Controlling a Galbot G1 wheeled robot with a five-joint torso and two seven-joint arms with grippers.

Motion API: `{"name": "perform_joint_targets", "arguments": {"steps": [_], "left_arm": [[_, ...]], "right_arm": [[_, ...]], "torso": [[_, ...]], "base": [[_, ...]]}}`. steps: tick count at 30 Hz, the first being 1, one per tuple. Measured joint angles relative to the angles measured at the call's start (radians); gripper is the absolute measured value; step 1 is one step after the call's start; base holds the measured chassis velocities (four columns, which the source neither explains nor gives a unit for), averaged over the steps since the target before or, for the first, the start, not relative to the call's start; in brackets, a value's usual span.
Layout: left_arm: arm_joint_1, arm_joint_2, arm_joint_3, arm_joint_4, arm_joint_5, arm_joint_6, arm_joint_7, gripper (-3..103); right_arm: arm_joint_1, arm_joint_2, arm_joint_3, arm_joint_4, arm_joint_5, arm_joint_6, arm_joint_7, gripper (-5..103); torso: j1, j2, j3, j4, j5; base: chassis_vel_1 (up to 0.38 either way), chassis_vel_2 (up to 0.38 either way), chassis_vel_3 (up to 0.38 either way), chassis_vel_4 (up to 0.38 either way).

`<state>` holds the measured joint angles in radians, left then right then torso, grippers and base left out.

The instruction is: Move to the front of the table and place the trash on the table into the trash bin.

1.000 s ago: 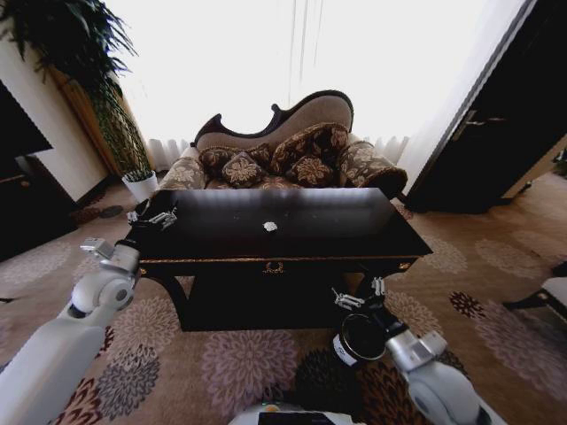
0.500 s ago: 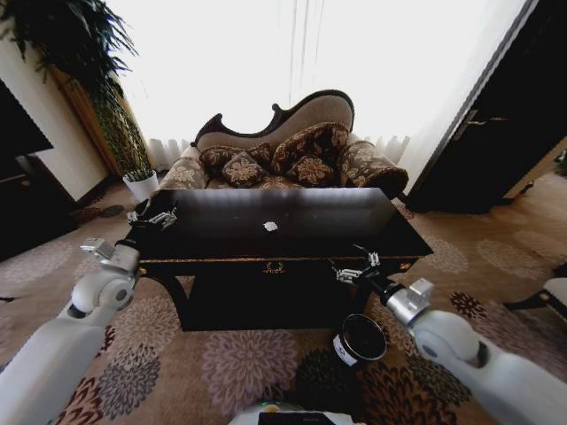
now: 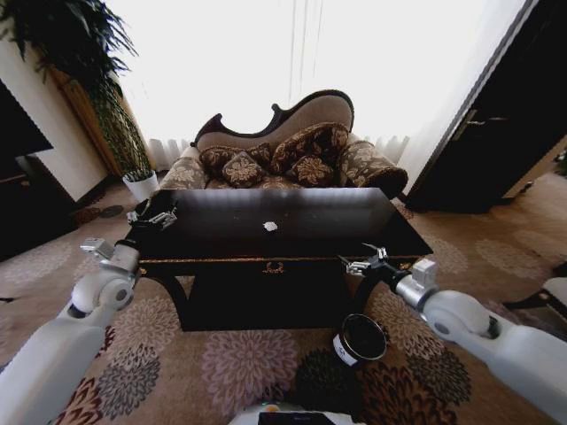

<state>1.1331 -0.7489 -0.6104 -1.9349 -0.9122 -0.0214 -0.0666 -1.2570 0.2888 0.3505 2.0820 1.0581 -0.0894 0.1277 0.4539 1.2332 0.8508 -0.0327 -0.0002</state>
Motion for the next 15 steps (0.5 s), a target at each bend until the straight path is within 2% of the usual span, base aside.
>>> {"name": "perform_joint_targets", "arguments": {"steps": [1,3,4,6,11,13,14,15], "left_arm": [[0.0,0.0,0.0,0.0,0.0,0.0,0.0,100],[0.0,0.0,0.0,0.0,0.0,0.0,0.0,100],[0.0,0.0,0.0,0.0,0.0,0.0,0.0,100],[0.0,0.0,0.0,0.0,0.0,0.0,0.0,100],[0.0,0.0,0.0,0.0,0.0,0.0,0.0,100],[0.0,0.0,0.0,0.0,0.0,0.0,0.0,100],[0.0,0.0,0.0,0.0,0.0,0.0,0.0,100],[0.0,0.0,0.0,0.0,0.0,0.0,0.0,100]], "right_arm": [[0.054,0.0,-0.047,-0.005,0.007,-0.004,0.005,100],[0.087,0.001,-0.074,-0.008,0.01,-0.006,0.008,100],[0.164,0.007,-0.15,-0.017,0.014,-0.012,0.015,100],[0.197,0.011,-0.183,-0.021,0.015,-0.015,0.016,100],[0.407,0.035,-0.391,-0.076,0.019,-0.033,0.026,100],[0.44,0.039,-0.423,-0.083,0.02,-0.036,0.028,100],[0.538,0.053,-0.511,-0.107,0.03,-0.046,0.033,100],[0.538,0.053,-0.511,-0.107,0.03,-0.046,0.033,100]], "torso": [[0.0,0.0,0.0,0.0,0.0],[0.0,0.0,0.0,0.0002,0.0],[0.0,0.0,0.0,0.0004,-0.0003],[0.0,0.0,0.0,0.0004,0.0],[0.0,0.0,0.0,0.0001,-0.0001],[0.0,0.0,0.0,0.0,-0.0002],[0.0,0.0,0.0,-0.0001,0.0003],[0.0,0.0,0.0,-0.0001,0.0003]], "base": [[0.0,0.0,0.0,0.0],[0.0,0.0,0.0,0.0],[0.0,0.0,0.0,0.0],[0.0,0.0,0.0,0.0],[0.0,0.0,0.0,0.0],[0.0,0.0,0.0,0.0],[0.0,0.0,0.0,0.0],[0.0,0.0,0.0,0.0]]}}
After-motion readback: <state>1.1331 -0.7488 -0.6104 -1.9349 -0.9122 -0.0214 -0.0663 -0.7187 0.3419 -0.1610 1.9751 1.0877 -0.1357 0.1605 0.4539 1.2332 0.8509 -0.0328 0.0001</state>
